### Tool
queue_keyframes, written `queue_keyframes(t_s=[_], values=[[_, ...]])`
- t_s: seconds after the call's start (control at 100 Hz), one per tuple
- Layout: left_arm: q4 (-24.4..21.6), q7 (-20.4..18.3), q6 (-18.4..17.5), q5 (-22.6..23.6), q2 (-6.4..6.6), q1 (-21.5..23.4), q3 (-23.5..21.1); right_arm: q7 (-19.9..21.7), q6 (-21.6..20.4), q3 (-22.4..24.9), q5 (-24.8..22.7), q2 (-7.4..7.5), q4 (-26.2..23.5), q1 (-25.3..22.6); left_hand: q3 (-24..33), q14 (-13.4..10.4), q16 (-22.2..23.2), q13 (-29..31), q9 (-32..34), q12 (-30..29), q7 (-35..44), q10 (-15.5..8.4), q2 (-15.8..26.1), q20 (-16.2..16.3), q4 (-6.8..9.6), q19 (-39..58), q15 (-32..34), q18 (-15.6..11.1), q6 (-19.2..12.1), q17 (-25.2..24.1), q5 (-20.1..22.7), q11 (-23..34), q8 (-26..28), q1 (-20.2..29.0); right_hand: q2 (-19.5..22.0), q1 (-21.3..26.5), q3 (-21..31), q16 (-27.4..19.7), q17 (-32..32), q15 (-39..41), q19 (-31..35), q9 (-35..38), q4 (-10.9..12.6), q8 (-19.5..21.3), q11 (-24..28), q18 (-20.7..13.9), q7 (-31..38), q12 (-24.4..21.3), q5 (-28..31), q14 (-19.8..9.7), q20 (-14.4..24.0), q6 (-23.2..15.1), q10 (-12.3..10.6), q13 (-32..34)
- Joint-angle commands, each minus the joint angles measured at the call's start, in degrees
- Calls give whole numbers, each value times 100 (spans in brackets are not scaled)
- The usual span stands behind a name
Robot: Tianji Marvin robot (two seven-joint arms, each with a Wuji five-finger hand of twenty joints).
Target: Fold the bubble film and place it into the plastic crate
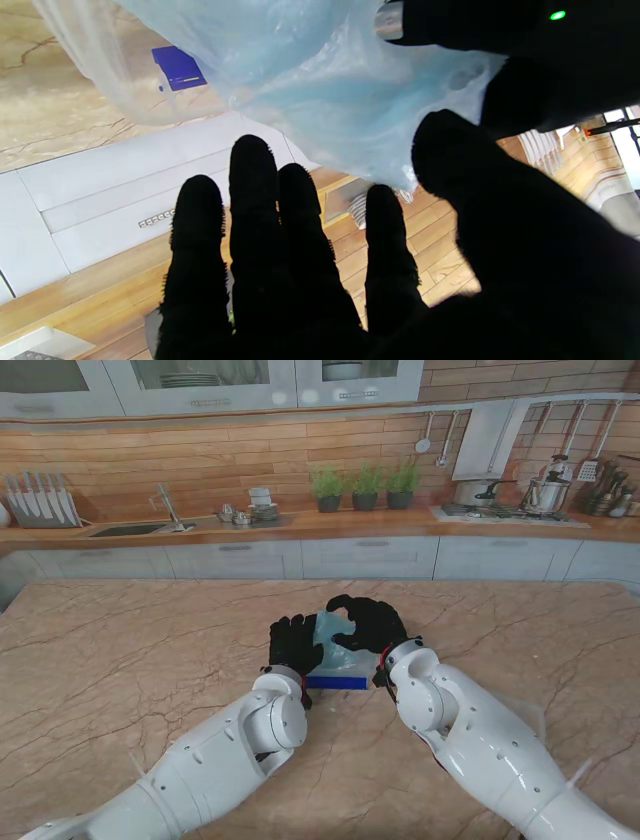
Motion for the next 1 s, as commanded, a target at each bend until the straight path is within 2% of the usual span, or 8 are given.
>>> queue_keyframes(t_s=[0.0,0.05,0.09,0.19,0.4,0.74,0.87,0.99], values=[[-33,-14,-26,6,5,63,-3,-19,34,-50,95,-115,75,81,163,83,38,-39,-122,4,-1,-72,-79,81,150,-104,48,2,-43,-59,-8,-103,-55,-106,48,0,153,117,73,232,225,143,-152,130,146,-119,271,80,319,-89,32,-132,-150,100],[-32,-19,-41,5,9,68,-3,-64,39,-151,120,-146,228,186,158,82,37,-39,-123,9,-8,-71,-76,83,148,-105,49,2,-30,-61,-7,-97,-59,-107,216,126,67,133,148,328,297,455,-257,202,167,-107,527,55,740,-97,2,-321,-259,246],[-30,-19,-59,4,11,72,-4,-167,11,-233,134,-185,390,278,149,87,36,-37,-121,13,-13,-69,-85,84,146,-105,52,4,-26,-60,-10,-92,-63,-115,287,421,-228,124,228,422,409,847,-509,-340,163,-86,1437,22,950,-88,-99,-608,-355,411],[-26,-14,-106,6,17,81,-6,-358,-59,-393,278,-296,713,460,89,90,33,-38,-123,21,-34,-69,-137,90,133,-104,54,14,-1,-61,-19,-83,-74,-189,646,692,-422,185,355,646,556,1690,-553,-536,131,-60,2307,-58,1687,-85,-151,-969,-452,708],[-95,29,-257,42,70,140,-78,-403,-38,-692,511,-441,1180,756,-415,147,8,-53,-151,22,-176,-13,-687,89,47,-118,26,93,83,-73,-65,-131,-149,-816,649,711,-375,203,437,725,661,1899,-559,-548,108,-55,2332,-84,1867,-71,-159,-949,-443,862],[-732,-115,-592,400,414,505,-392,-354,84,-1127,870,-674,1792,1110,-692,223,-75,-20,-151,108,-366,-1,-1056,175,15,-49,36,256,89,-68,-6,-178,-256,-1281,657,691,-369,89,494,626,846,1993,-531,-630,117,-110,2275,-116,1862,-59,-179,-809,-385,1108],[-1201,-222,-663,527,571,783,-632,-316,128,-1285,924,-738,1993,1212,-860,268,-75,35,-120,282,-476,47,-862,452,19,169,254,358,90,108,182,3,-305,-1094,626,683,-347,-124,568,420,990,2091,-523,-716,144,-249,2260,-159,1888,-37,-218,-688,-322,1494],[-1685,-318,-647,563,685,1098,-906,-306,221,-1413,1003,-820,2185,1290,-1110,454,192,310,342,445,-373,158,-539,1129,72,715,1202,874,210,677,484,312,-172,-760,628,639,-326,-254,560,282,1047,2049,-520,-759,146,-222,2244,-164,1868,41,-255,-569,-242,1547]])
